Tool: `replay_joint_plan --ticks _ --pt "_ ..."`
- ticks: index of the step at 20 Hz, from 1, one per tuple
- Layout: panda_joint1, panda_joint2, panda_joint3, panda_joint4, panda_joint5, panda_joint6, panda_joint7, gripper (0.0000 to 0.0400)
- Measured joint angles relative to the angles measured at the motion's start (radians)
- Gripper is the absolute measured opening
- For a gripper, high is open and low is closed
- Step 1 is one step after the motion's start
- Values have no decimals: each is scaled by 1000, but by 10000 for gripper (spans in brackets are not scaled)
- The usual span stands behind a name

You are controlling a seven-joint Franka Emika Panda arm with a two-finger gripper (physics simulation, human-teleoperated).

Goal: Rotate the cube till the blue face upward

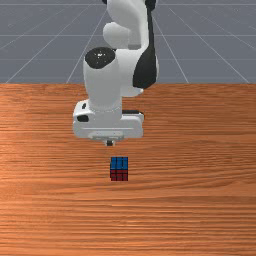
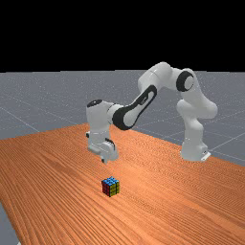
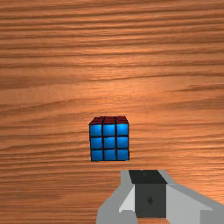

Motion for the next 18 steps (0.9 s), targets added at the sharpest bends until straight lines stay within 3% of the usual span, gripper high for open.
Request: replay_joint_plan --ticks 7,18 --pt "52 71 38 28 -3 4 22 0" --pt "48 153 44 34 4 45 22 2"
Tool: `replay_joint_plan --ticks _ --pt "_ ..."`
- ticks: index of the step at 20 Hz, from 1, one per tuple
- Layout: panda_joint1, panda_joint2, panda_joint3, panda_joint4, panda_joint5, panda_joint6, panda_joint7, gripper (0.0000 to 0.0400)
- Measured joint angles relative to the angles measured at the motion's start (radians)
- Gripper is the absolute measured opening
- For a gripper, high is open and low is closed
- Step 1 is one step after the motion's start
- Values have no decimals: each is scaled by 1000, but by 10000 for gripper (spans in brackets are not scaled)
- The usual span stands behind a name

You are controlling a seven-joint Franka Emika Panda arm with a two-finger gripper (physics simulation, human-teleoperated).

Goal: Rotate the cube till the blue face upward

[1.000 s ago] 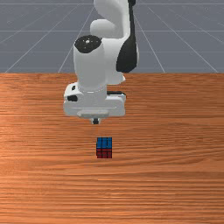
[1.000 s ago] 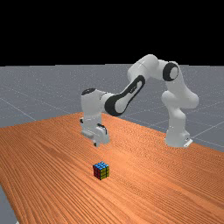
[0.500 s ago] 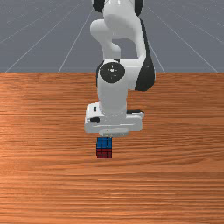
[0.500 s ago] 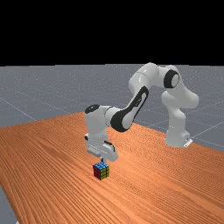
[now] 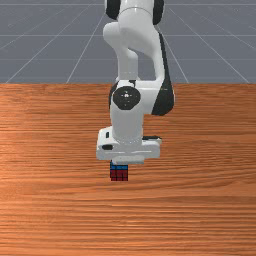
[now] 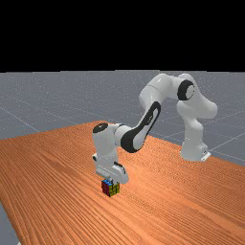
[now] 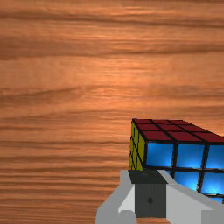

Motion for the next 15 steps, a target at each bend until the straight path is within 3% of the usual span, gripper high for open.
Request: replay_joint_plan --ticks 4,15 --pt "5 -2 1 -6 4 29 8 8" --pt "105 26 22 -17 -11 62 99 0"
